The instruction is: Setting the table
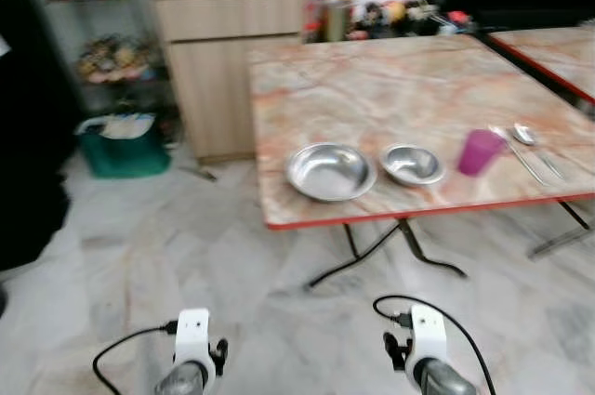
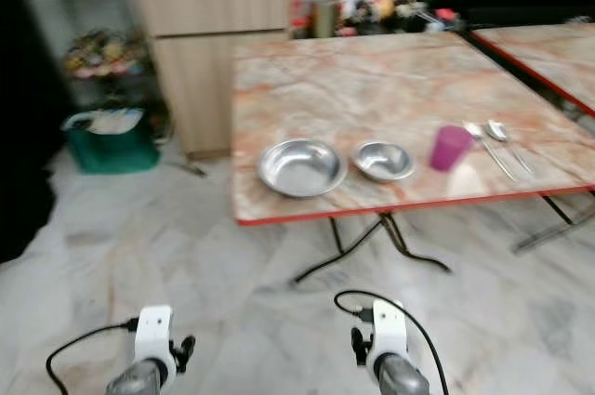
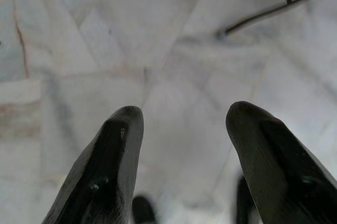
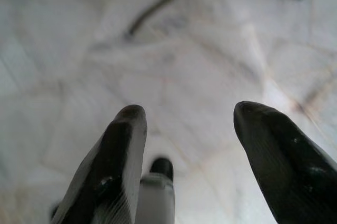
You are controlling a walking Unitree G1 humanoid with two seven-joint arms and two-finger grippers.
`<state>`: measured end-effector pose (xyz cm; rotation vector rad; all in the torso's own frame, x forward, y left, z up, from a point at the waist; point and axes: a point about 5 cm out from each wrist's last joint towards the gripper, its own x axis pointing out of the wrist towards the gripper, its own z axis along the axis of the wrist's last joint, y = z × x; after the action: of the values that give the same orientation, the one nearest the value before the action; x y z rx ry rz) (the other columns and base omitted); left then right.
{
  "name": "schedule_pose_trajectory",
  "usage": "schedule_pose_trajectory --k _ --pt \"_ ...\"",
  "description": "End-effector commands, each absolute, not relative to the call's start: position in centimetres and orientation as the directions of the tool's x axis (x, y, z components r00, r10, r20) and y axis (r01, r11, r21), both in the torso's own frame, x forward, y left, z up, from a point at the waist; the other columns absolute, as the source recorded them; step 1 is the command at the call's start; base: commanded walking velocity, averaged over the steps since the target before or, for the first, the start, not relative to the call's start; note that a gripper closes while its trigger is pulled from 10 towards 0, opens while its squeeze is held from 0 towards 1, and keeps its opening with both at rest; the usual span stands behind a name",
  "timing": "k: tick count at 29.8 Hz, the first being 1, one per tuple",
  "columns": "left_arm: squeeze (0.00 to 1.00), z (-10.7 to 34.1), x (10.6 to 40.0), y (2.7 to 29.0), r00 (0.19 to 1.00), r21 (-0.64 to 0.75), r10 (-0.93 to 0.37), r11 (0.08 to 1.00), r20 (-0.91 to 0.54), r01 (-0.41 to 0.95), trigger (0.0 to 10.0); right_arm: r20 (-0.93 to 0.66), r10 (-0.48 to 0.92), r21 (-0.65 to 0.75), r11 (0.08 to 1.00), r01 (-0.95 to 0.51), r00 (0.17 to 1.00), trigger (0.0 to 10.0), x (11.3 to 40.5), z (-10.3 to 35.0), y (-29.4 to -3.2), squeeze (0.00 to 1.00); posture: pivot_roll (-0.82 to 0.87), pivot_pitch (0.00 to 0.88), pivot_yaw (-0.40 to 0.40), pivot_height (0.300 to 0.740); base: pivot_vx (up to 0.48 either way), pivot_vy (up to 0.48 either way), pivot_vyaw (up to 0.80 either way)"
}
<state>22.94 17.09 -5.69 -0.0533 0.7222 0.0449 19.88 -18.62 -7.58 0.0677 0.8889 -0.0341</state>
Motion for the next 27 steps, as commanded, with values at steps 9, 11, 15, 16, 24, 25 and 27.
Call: schedule_pose_trajectory --k 9,11,15,16,24,25,27 --pt "0.0 -6.1 22.4 16.9 0.73 -0.031 0.015 0.998 -0.683 -0.049 10.0 -0.73 0.006 0.052 0.998 0.047 0.684 10.0 21.8 -6.5 -18.3 0.0 0.06 0.0 -0.007 0.715 0.0 0.0 -0.15" --pt "0.0 -6.1 22.4 16.8 0.73 -0.032 0.013 0.998 -0.684 -0.048 10.0 -0.729 0.006 0.053 0.998 0.047 0.684 10.0 21.8 -6.5 -18.3 0.0 0.07 0.001 -0.005 0.715 0.0 0.0 0.0" --pt "0.0 -6.2 22.2 16.8 0.726 -0.027 0.017 0.998 -0.688 -0.048 10.0 -0.73 0.01 0.054 0.998 0.044 0.684 10.0 21.8 -6.5 -18.2 0.0 0.07 0.001 -0.003 0.715 0.0 0.0 0.0" --pt "0.0 -6.3 22.2 16.9 0.725 -0.027 0.017 0.998 -0.689 -0.049 10.0 -0.731 0.01 0.053 0.998 0.041 0.682 10.0 21.8 -6.5 -18.2 0.0 0.07 0.001 -0.003 0.715 0.0 0.0 0.0" --pt "0.0 -5.4 23.0 18.4 0.771 -0.049 0.11 0.982 -0.627 -0.181 10.0 -0.738 0.014 0.05 0.998 0.034 0.675 10.0 21.4 -6.7 -18.2 0.0 0.06 0.0 0.001 0.715 0.0 0.0 0.0" --pt "0.0 -5.2 23.2 18.7 0.78 -0.056 0.127 0.978 -0.612 -0.203 10.0 -0.739 0.014 0.05 0.998 0.033 0.674 10.0 21.3 -6.8 -18.2 0.0 0.06 0.0 0.002 0.715 0.0 0.0 0.0" --pt "0.0 -5.1 23.2 18.7 0.781 -0.056 0.129 0.977 -0.611 -0.205 10.0 -0.739 0.014 0.05 0.998 0.033 0.674 10.0 21.3 -6.8 -18.2 0.0 0.06 0.0 0.002 0.715 0.0 0.0 0.0"
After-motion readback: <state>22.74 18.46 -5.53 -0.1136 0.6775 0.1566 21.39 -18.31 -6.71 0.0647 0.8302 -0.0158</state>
